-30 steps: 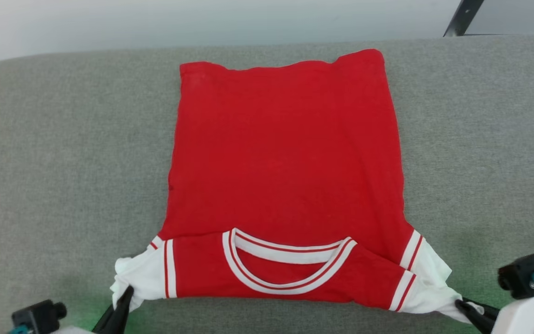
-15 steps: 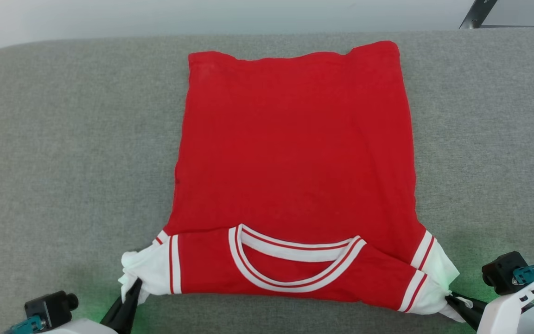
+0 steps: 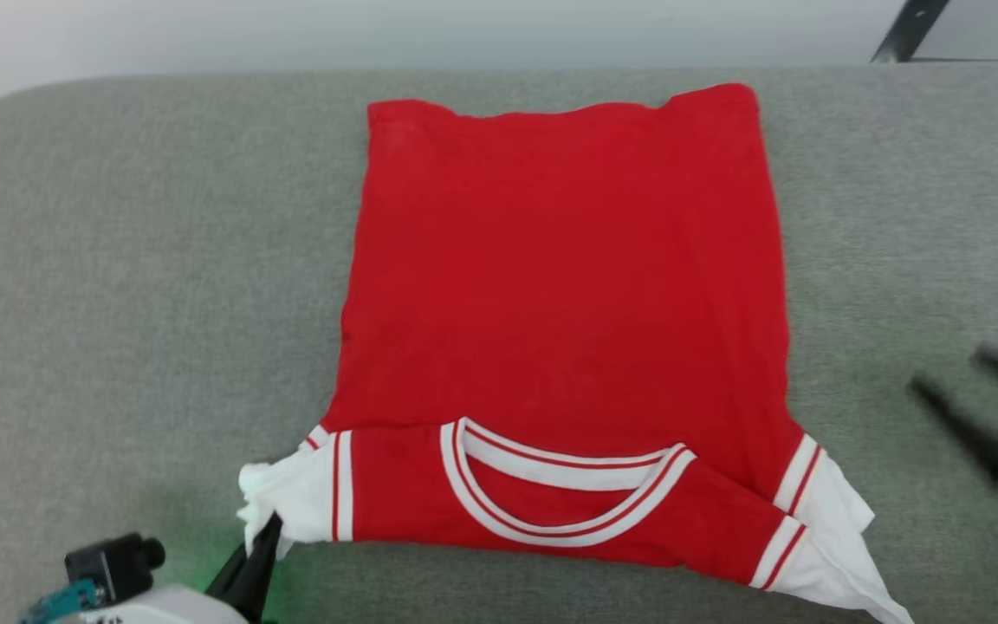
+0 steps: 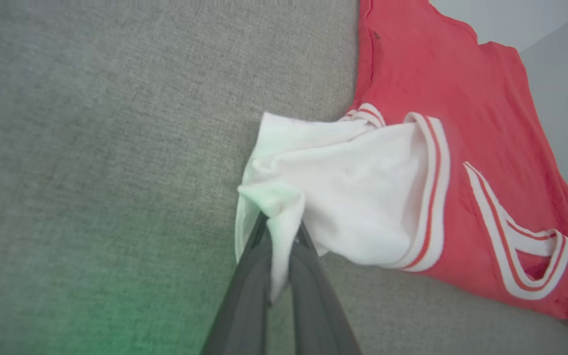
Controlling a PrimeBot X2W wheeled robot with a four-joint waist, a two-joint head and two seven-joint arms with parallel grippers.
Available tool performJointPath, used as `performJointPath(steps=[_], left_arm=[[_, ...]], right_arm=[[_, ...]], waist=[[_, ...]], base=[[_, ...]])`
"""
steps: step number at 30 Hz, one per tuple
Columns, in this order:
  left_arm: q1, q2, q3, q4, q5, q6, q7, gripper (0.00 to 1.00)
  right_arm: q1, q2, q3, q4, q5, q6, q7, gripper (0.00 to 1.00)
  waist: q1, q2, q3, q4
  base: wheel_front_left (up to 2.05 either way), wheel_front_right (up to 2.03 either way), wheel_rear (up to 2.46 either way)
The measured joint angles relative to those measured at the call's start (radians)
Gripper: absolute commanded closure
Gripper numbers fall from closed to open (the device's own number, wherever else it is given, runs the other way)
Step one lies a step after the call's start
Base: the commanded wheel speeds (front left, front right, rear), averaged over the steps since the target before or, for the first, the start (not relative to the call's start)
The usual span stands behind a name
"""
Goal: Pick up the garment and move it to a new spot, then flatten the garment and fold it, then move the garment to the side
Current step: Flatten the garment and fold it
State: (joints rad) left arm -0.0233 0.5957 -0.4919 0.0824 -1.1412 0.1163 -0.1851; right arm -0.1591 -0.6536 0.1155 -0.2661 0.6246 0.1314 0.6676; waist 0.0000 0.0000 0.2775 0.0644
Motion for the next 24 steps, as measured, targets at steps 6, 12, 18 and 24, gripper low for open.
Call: performJointPath(steps=[6, 12, 18, 24], left_arm=[[-0.061, -0.013, -0.016, -0.027, 0.023, -0.009, 0.009, 1.00], [-0.132, -0.038, -0.047, -0.046, 0.058, -0.033, 0.014, 1.00], [-0.181, -0.073, -0.068, -0.046, 0.071, -0.073, 0.004, 1.00], [-0.214, -0.101, -0.080, -0.036, 0.080, -0.099, -0.009, 1.00]], right_arm=[[-0.297, 0.040, -0.026, 0.126, -0.005, 0.000, 0.070, 0.00], [-0.620, 0.102, 0.090, 0.447, -0.074, 0.000, 0.148, 0.00], [-0.887, 0.136, 0.188, 0.748, -0.188, 0.000, 0.127, 0.00], [-1.014, 0.175, 0.258, 0.978, -0.244, 0.000, 0.143, 0.00]], waist=[[0.0000, 0.0000, 0.048, 0.043], [0.0000, 0.0000, 0.112, 0.104], [0.0000, 0.0000, 0.187, 0.170], [0.0000, 0.0000, 0.252, 0.233]], base=[[0.00, 0.00, 0.00], [0.00, 0.00, 0.00], [0.00, 0.00, 0.00], [0.00, 0.00, 0.00]])
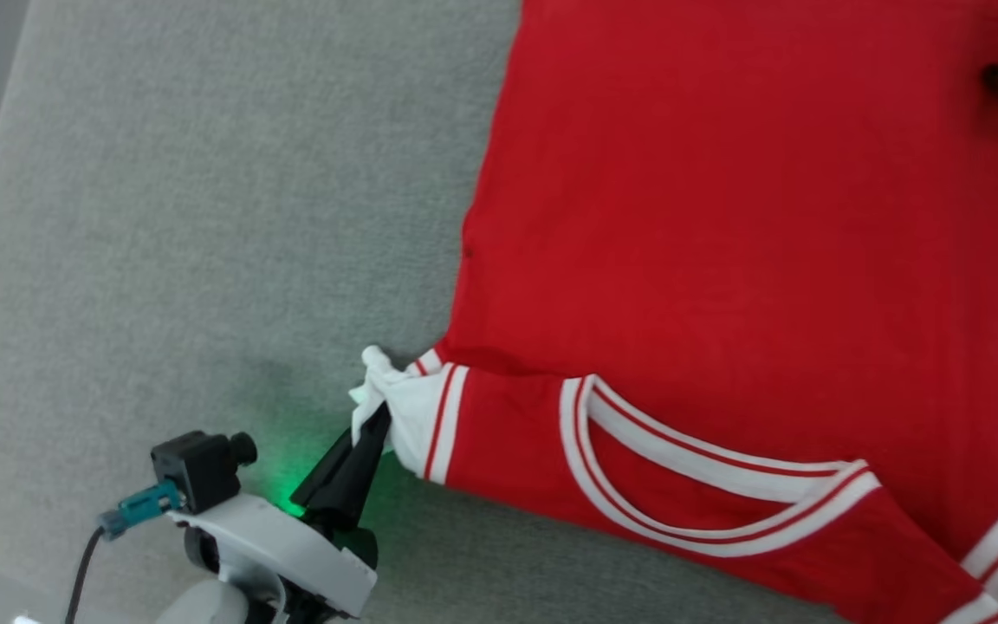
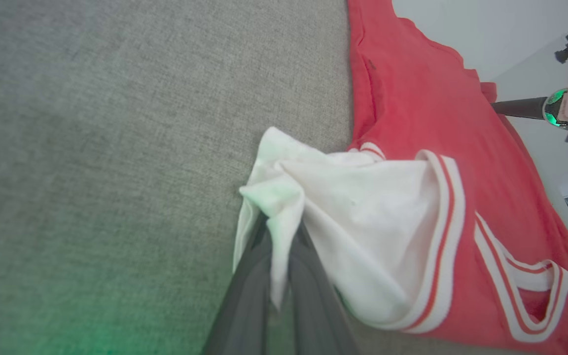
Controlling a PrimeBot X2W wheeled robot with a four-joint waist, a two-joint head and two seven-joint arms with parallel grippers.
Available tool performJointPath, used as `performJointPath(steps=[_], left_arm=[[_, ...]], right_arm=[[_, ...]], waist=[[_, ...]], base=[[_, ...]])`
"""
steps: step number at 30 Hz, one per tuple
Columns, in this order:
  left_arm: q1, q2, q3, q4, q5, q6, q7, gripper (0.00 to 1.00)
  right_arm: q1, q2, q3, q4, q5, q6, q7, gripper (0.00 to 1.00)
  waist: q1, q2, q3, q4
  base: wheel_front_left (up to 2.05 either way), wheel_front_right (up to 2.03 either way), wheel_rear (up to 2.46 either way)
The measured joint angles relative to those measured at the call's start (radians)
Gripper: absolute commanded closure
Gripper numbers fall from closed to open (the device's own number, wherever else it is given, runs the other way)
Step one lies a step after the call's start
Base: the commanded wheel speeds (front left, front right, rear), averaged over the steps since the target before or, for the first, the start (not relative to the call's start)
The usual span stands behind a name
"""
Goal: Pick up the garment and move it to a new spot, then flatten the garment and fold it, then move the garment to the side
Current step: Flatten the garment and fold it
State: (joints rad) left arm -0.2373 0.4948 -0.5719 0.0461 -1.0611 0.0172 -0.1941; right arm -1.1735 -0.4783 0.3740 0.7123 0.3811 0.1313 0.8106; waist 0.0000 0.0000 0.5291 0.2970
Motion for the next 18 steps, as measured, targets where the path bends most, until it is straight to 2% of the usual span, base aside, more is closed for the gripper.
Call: performJointPath(steps=[8, 9, 11, 18], left_arm=[[-0.014, -0.017, -0.009, 0.015, 0.003, -0.018, -0.005, 1.00], [-0.016, -0.017, -0.009, 0.017, 0.003, -0.021, -0.005, 1.00], [-0.019, -0.016, -0.010, 0.022, 0.003, -0.024, -0.004, 1.00], [-0.030, -0.026, -0.007, 0.045, 0.002, -0.036, -0.017, 1.00]], right_arm=[[-0.089, -0.007, 0.044, 0.102, 0.011, -0.001, 0.035, 0.00], [-0.093, -0.009, 0.053, 0.102, 0.020, -0.001, 0.037, 0.36], [-0.096, -0.012, 0.074, 0.102, 0.032, -0.003, 0.037, 1.00], [-0.093, 0.005, 0.091, 0.130, 0.061, 0.000, -0.047, 1.00]], waist=[[0.0000, 0.0000, 0.045, 0.044], [0.0000, 0.0000, 0.045, 0.043], [0.0000, 0.0000, 0.044, 0.039], [0.0000, 0.0000, 0.030, 0.025]], base=[[0.00, 0.00, 0.00], [0.00, 0.00, 0.00], [0.00, 0.00, 0.00], [0.00, 0.00, 0.00]])
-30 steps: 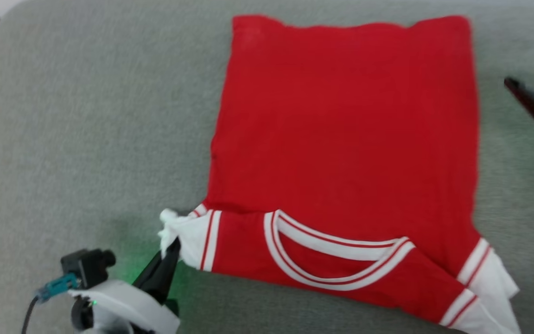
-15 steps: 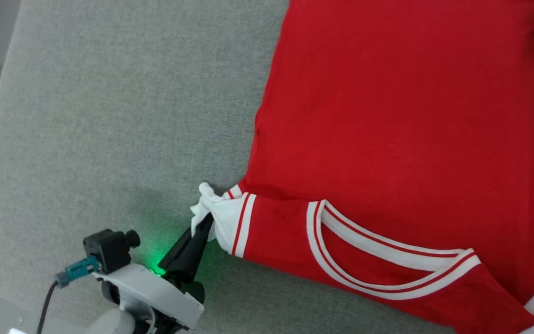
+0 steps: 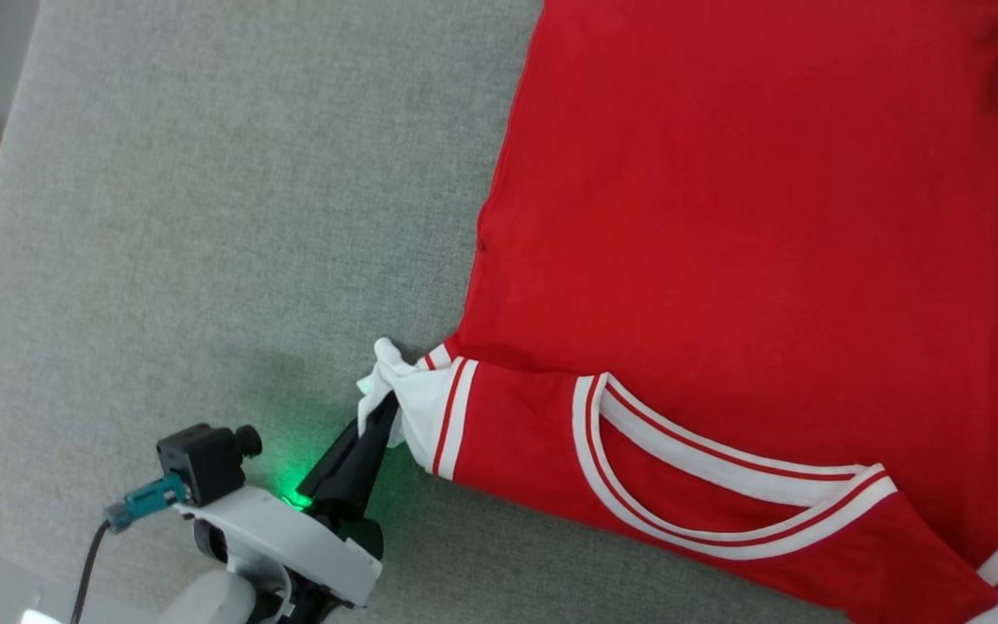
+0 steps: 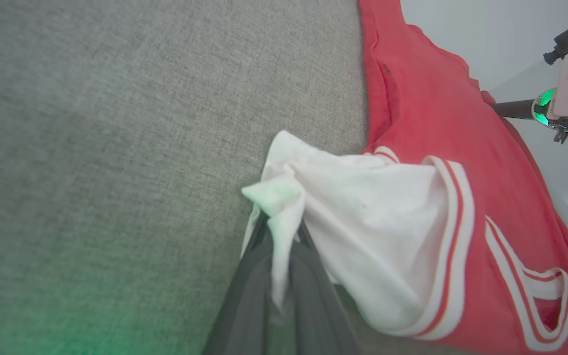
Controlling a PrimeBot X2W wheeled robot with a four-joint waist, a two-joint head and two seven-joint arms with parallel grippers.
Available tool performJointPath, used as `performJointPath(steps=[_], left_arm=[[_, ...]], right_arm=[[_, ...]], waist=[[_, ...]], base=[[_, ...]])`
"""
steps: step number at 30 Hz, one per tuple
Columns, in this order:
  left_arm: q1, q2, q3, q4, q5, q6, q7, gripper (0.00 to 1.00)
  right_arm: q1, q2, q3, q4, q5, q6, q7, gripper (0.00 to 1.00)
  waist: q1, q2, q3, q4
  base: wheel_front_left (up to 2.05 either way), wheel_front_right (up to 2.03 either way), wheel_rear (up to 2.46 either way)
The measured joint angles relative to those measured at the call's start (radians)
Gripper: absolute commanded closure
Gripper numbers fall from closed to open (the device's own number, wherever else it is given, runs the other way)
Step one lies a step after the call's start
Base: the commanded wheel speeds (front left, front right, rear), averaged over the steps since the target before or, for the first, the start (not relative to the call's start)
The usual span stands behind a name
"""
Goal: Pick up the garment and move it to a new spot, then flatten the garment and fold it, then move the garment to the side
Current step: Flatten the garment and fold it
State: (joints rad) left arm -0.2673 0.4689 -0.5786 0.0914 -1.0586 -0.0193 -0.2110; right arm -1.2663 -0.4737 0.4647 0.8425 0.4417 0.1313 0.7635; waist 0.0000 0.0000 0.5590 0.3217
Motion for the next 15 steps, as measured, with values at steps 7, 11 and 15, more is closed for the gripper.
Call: performJointPath(steps=[7, 11, 15], left_arm=[[0.000, -0.018, 0.026, 0.043, -0.038, -0.020, -0.011, 1.00], [0.000, 0.007, 0.036, 0.059, -0.018, -0.005, -0.014, 1.00], [-0.001, 0.018, 0.031, 0.069, 0.006, 0.021, -0.009, 1.00]], right_arm=[[0.079, 0.006, 0.051, -0.018, 0.081, -0.001, -0.052, 1.00], [0.167, -0.037, 0.108, -0.108, 0.166, -0.001, -0.061, 1.00], [0.274, -0.117, 0.154, -0.218, 0.244, 0.000, -0.069, 1.00]], waist=[[0.0000, 0.0000, -0.062, -0.024], [0.0000, 0.0000, -0.102, -0.051], [0.0000, 0.0000, -0.144, -0.086]], base=[[0.00, 0.00, 0.00], [0.00, 0.00, 0.00], [0.00, 0.00, 0.00]])
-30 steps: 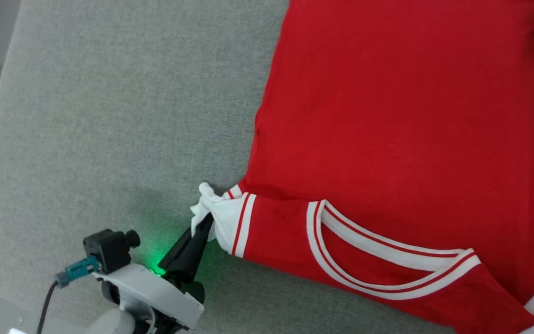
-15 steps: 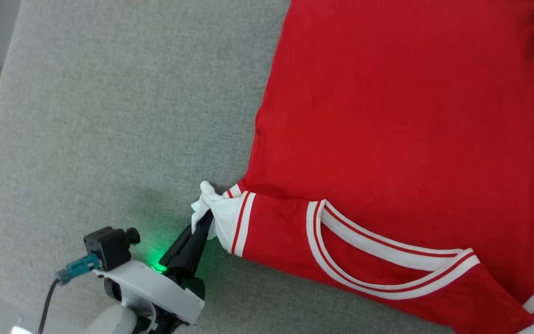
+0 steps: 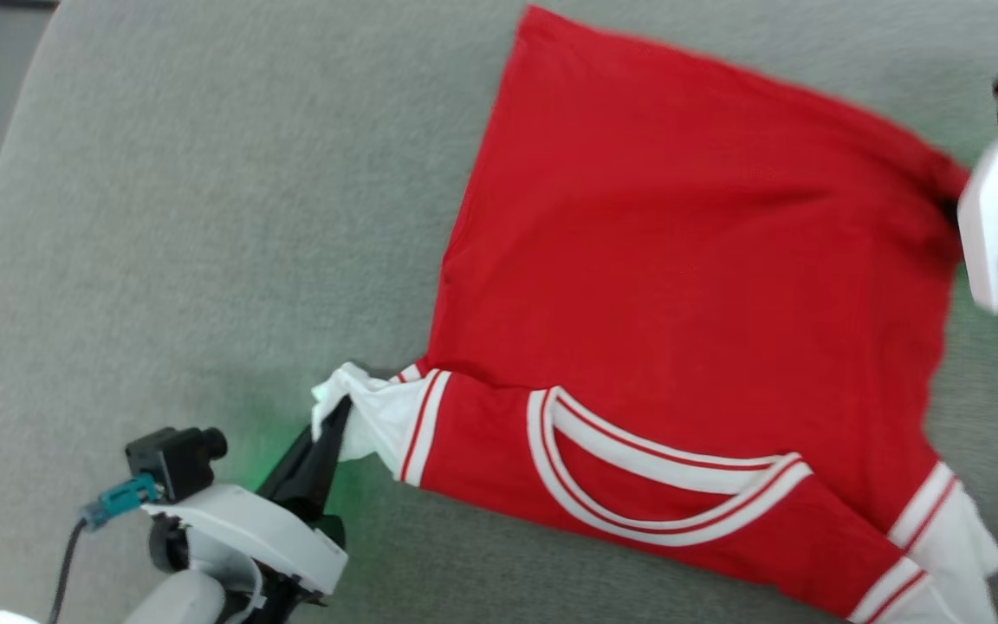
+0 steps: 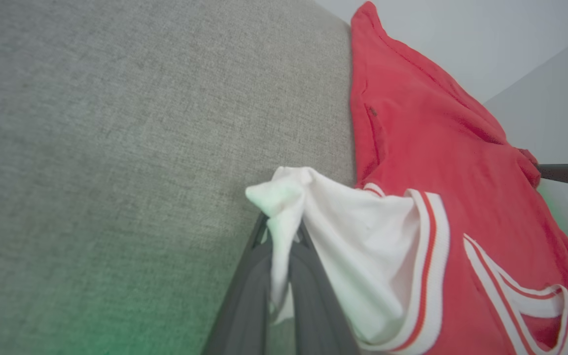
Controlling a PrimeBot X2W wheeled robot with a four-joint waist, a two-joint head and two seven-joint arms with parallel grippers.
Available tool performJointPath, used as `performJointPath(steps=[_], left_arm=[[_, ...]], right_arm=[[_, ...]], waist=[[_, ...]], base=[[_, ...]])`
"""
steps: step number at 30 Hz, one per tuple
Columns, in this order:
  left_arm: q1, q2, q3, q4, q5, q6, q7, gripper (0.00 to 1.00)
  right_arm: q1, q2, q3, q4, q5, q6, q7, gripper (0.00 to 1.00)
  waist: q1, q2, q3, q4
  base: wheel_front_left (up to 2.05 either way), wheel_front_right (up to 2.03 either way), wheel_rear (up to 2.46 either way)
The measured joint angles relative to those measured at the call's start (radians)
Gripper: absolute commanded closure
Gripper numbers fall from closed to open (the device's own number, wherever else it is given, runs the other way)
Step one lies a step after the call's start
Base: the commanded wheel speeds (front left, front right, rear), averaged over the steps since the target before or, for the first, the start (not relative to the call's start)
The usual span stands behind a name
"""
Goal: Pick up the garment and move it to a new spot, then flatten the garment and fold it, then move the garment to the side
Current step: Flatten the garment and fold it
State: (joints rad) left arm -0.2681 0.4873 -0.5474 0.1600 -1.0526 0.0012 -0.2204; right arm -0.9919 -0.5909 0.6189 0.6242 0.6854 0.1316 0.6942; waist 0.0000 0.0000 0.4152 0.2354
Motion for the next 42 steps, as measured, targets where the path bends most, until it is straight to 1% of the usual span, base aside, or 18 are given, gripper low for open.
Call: performJointPath(steps=[3, 7, 11, 14, 19, 24, 27, 28, 29, 30, 32, 34, 35, 38, 42], left_arm=[[-0.004, 0.015, 0.003, 0.010, 0.006, 0.012, 0.006, 1.00], [-0.007, 0.023, 0.003, 0.018, 0.009, 0.023, 0.009, 1.00], [0.000, 0.036, 0.008, 0.024, 0.008, 0.031, 0.015, 1.00], [0.015, 0.042, 0.009, 0.023, 0.007, 0.039, 0.015, 1.00], [0.040, 0.051, 0.010, 0.010, 0.006, 0.046, 0.015, 1.00], [0.051, 0.059, 0.012, 0.000, 0.006, 0.053, 0.015, 1.00], [0.053, 0.062, 0.007, -0.004, 0.007, 0.061, 0.018, 1.00], [0.053, 0.063, 0.006, -0.005, 0.008, 0.061, 0.019, 1.00], [0.053, 0.063, 0.005, -0.007, 0.008, 0.062, 0.019, 1.00], [0.053, 0.063, 0.004, -0.009, 0.008, 0.063, 0.019, 1.00], [0.053, 0.064, 0.003, -0.013, 0.009, 0.066, 0.022, 1.00], [0.053, 0.064, 0.003, -0.019, 0.011, 0.069, 0.022, 1.00], [0.053, 0.064, 0.003, -0.021, 0.014, 0.070, 0.022, 1.00], [0.052, 0.061, 0.005, -0.032, 0.015, 0.074, 0.017, 1.00], [0.040, 0.054, 0.006, -0.047, 0.019, 0.077, 0.015, 1.00]], right_arm=[[0.094, -0.062, 0.010, -0.081, 0.048, 0.000, -0.008, 1.00], [0.244, -0.129, 0.001, -0.199, 0.096, 0.000, -0.011, 1.00], [0.402, -0.166, -0.024, -0.324, 0.119, 0.000, -0.005, 1.00], [0.524, -0.184, -0.041, -0.420, 0.123, -0.001, 0.026, 1.00], [0.703, -0.182, -0.077, -0.556, 0.106, -0.001, 0.076, 1.00], [0.844, -0.139, -0.093, -0.639, 0.070, -0.001, 0.116, 1.00], [0.878, -0.108, -0.106, -0.654, 0.049, -0.001, 0.118, 1.00], [0.881, -0.101, -0.111, -0.656, 0.033, -0.001, 0.111, 0.89], [0.885, -0.092, -0.120, -0.657, 0.020, -0.001, 0.100, 0.56], [0.886, -0.084, -0.131, -0.657, 0.013, -0.001, 0.095, 0.00], [0.886, -0.070, -0.155, -0.673, 0.011, 0.000, 0.088, 0.00], [0.879, -0.037, -0.206, -0.709, 0.048, 0.000, 0.081, 0.00], [0.867, -0.034, -0.228, -0.735, 0.050, 0.000, 0.083, 0.00], [0.793, -0.065, -0.302, -0.809, 0.025, -0.001, 0.096, 0.00], [0.660, -0.047, -0.331, -0.854, -0.016, 0.000, 0.121, 0.00]], waist=[[0.0000, 0.0000, -0.031, -0.029], [0.0000, 0.0000, -0.074, -0.064], [0.0000, 0.0000, -0.110, -0.104], [0.0000, 0.0000, -0.133, -0.137], [0.0000, 0.0000, -0.163, -0.189], [0.0000, 0.0000, -0.179, -0.226], [0.0000, 0.0000, -0.182, -0.238], [0.0000, 0.0000, -0.183, -0.240], [0.0000, 0.0000, -0.183, -0.241], [0.0000, 0.0000, -0.183, -0.241], [0.0000, 0.0000, -0.182, -0.239], [0.0000, 0.0000, -0.180, -0.237], [0.0000, 0.0000, -0.179, -0.234], [0.0000, 0.0000, -0.169, -0.223], [0.0000, 0.0000, -0.146, -0.207]], base=[[0.00, 0.00, 0.00], [0.00, 0.00, 0.00], [0.00, 0.00, 0.00], [0.00, 0.00, 0.00], [0.00, 0.00, 0.00], [0.00, 0.00, 0.00], [0.00, 0.00, 0.00], [0.00, 0.00, 0.00], [0.00, 0.00, 0.00], [0.00, 0.00, 0.00], [0.00, 0.00, 0.00], [0.00, 0.00, 0.00], [0.00, 0.00, 0.00], [0.00, 0.00, 0.00], [0.00, 0.00, 0.00]])
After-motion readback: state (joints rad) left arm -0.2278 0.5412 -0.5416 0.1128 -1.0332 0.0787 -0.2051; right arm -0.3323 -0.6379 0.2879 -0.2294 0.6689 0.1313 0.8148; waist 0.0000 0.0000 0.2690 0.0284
